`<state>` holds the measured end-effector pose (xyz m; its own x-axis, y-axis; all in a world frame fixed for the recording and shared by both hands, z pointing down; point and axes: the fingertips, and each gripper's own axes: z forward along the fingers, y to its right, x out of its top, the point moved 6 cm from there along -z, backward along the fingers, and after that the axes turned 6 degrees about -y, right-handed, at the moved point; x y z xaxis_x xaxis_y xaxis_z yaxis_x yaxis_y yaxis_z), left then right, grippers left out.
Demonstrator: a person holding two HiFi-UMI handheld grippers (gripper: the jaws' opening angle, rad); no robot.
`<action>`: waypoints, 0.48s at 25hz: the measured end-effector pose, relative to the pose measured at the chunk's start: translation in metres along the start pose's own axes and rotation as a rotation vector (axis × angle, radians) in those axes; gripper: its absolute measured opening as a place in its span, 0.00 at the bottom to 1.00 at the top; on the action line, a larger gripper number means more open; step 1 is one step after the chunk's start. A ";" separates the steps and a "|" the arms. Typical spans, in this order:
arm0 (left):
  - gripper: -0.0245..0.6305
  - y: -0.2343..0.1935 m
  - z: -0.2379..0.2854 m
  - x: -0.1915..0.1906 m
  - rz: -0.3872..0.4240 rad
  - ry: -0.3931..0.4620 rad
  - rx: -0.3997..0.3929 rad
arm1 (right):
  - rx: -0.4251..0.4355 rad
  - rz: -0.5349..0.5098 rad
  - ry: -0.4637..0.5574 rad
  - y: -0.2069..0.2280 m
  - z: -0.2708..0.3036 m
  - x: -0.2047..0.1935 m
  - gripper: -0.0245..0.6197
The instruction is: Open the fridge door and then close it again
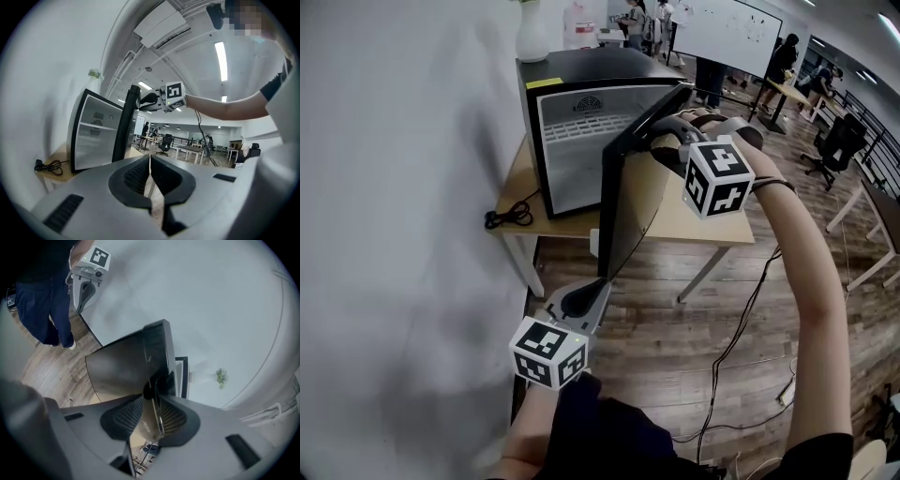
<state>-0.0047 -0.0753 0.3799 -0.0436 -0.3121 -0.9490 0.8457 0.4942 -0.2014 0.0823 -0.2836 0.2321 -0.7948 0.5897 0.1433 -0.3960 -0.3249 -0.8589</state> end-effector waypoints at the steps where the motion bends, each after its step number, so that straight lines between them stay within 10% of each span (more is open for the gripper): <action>1: 0.05 -0.004 -0.003 0.001 -0.001 0.003 0.007 | 0.002 -0.002 -0.001 0.003 0.004 0.003 0.17; 12: 0.05 -0.044 -0.020 0.013 -0.038 0.029 0.073 | 0.022 -0.019 -0.007 0.034 0.045 0.033 0.14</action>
<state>-0.0535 -0.0850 0.3719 -0.0908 -0.3048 -0.9481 0.8797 0.4217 -0.2198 0.0216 -0.3083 0.2304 -0.7902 0.5908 0.1629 -0.4207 -0.3297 -0.8452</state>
